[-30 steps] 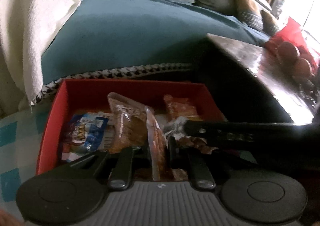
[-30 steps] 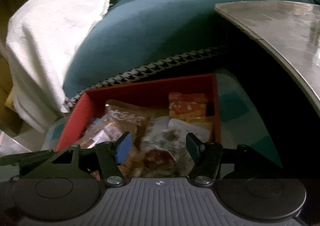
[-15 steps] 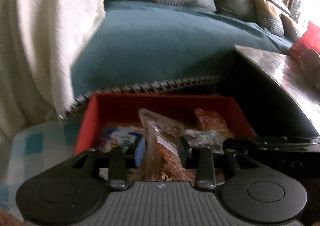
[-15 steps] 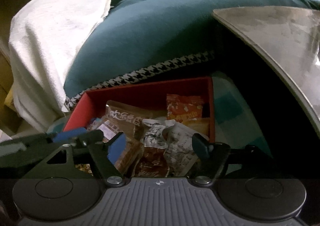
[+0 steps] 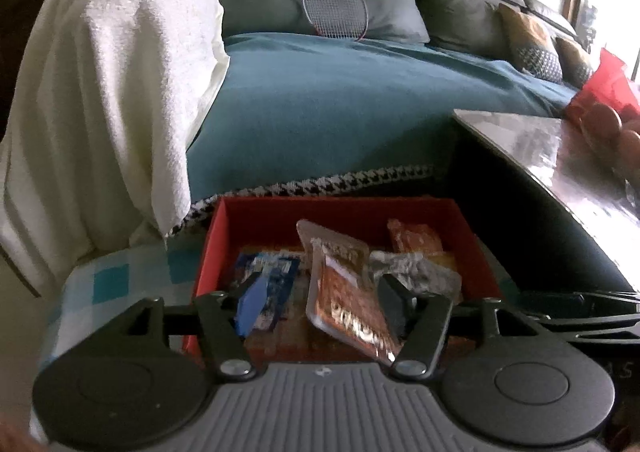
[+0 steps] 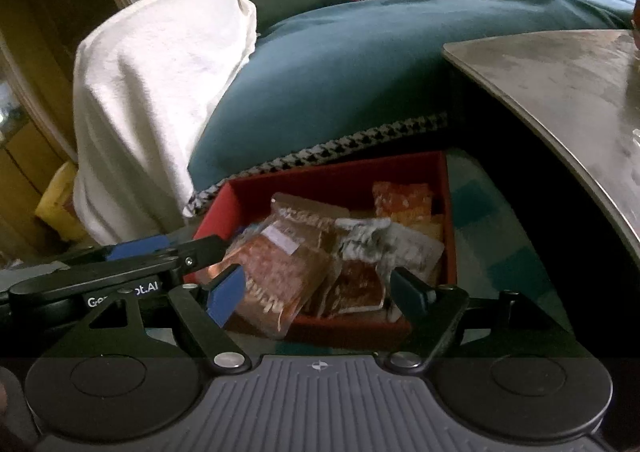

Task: Organize snacks
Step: 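Lower both held snacks into the red box and open both grippers, then withdraw both grippers up from the red box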

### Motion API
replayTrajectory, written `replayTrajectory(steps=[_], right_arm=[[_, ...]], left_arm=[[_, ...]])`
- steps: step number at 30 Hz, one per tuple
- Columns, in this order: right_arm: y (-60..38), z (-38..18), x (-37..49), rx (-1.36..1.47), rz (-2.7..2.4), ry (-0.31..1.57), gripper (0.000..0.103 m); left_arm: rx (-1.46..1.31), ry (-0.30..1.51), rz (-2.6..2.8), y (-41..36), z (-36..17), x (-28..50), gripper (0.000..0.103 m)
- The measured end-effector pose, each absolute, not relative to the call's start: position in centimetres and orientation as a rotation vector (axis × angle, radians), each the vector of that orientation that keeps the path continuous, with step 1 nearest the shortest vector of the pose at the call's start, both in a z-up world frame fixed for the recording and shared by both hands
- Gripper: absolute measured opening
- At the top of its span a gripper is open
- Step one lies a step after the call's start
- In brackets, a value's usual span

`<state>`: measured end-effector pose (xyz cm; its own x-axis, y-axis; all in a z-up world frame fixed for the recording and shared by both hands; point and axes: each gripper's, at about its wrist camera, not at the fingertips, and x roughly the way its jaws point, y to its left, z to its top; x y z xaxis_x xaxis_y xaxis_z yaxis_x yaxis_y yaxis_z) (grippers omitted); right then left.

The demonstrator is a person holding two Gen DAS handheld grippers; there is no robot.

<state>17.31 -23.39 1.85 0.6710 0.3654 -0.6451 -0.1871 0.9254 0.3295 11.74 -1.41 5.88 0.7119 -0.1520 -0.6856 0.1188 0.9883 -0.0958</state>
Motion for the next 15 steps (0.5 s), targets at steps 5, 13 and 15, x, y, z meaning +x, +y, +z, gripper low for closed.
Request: replayTrajectory(steps=[5,13,15], right_arm=[[-23.4,1.8,15.2,0.267,0.326,0.776,0.085],[-23.0,2.4,12.0,0.293,0.363,0.752,0.089],[-23.0,2.4,11.5,0.307,0.378,0.748,0.09]], left_arm=[[-0.051,0.767,-0.165,-1.1,6.4,9.8,0.055],[-0.099,0.723,-0.14,0.6,7.1,6.7,0.085],[-0.104,0.713,-0.122,0.9,7.2,6.1,0.091]])
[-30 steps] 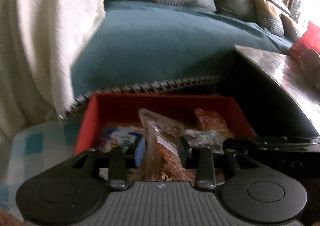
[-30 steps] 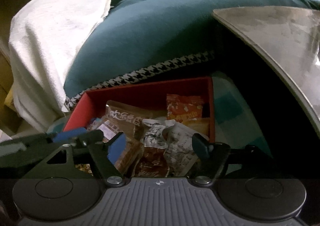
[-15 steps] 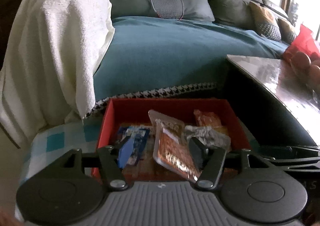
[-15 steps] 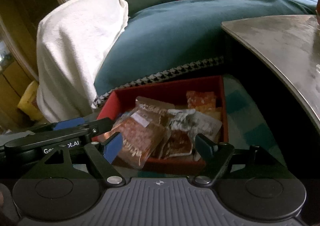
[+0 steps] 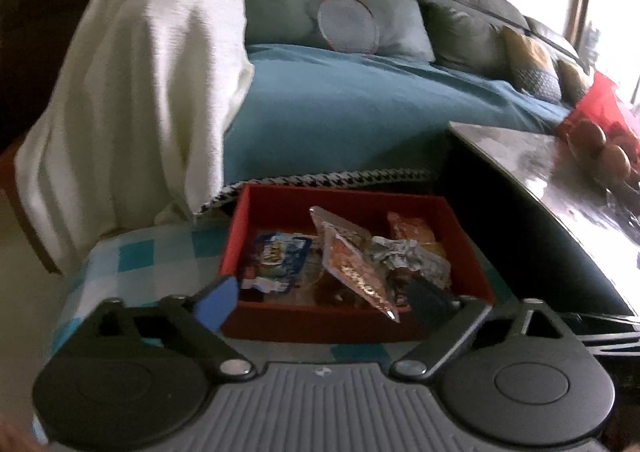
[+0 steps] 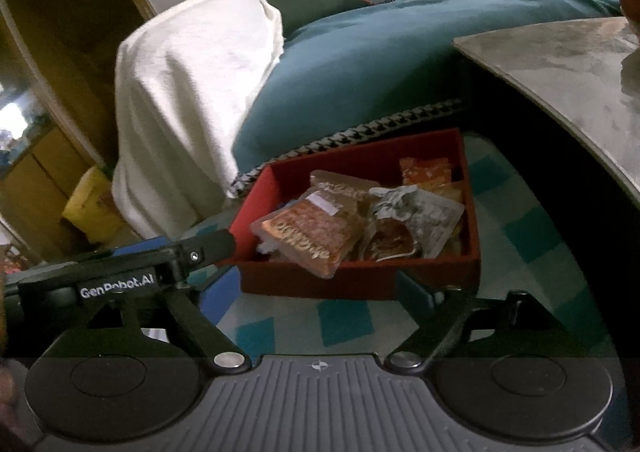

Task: Organize snacks
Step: 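Withdraw both grippers up from the red box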

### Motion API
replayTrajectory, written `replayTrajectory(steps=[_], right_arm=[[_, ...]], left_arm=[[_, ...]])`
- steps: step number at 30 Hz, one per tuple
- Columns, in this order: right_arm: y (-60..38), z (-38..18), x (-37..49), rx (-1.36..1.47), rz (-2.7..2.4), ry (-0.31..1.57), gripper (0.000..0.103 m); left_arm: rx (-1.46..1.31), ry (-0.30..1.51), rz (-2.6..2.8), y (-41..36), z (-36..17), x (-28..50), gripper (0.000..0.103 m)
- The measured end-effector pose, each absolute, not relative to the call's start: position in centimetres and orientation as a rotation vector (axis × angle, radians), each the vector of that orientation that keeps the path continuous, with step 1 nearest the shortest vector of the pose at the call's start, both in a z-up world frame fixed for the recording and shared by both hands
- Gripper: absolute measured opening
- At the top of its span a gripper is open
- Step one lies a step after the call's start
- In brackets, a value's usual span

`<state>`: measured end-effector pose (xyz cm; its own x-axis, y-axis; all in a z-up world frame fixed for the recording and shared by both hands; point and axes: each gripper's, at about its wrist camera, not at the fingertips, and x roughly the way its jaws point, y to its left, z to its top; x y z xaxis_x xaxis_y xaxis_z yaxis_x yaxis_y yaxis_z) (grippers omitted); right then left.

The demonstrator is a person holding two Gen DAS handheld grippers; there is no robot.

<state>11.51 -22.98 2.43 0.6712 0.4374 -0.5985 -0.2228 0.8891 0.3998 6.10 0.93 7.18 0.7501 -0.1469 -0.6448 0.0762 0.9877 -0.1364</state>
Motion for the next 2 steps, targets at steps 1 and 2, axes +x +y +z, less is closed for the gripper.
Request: replayTrajectory(steps=[1,2], right_arm=[[-22.97,2.48,11.24,0.309,0.383,0.746,0.09],[-22.85,2.56,11.0,0.298,0.376,0.742,0.09]], left_arm=[[-0.101,0.709,-0.118,1.0,7.16,5.8,0.092],[-0.098,0.71,-0.115,1.02,7.12,5.59,0.092]])
